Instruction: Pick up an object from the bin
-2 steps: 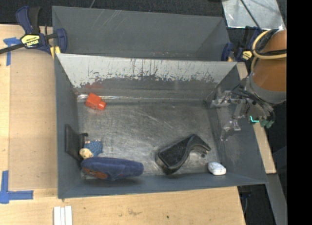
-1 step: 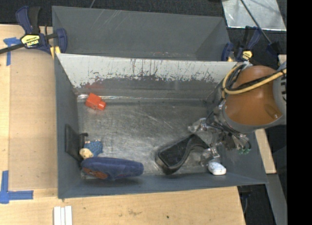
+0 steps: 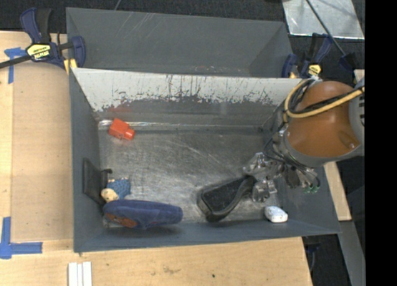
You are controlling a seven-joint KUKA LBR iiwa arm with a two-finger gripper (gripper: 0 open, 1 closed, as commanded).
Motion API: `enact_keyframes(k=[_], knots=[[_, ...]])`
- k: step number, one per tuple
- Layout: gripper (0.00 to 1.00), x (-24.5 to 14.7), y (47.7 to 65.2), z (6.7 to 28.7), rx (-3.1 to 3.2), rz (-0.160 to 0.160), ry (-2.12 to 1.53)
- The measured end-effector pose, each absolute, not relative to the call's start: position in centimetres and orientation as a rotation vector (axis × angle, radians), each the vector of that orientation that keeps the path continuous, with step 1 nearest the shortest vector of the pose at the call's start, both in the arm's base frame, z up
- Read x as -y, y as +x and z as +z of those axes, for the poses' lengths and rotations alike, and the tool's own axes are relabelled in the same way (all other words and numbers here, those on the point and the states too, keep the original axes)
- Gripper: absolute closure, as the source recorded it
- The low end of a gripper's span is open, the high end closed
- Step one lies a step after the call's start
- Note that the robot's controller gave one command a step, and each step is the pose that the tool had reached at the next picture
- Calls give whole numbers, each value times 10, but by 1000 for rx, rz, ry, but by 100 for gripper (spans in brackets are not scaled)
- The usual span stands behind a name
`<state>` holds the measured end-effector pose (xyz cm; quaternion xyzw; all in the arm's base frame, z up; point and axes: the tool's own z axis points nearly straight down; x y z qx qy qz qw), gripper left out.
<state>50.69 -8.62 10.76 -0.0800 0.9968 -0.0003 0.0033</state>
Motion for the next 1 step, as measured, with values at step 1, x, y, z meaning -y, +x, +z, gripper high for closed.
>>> enact_keyframes(k=[1], knots=[[100,83,511,218,-3103,-5,-436]])
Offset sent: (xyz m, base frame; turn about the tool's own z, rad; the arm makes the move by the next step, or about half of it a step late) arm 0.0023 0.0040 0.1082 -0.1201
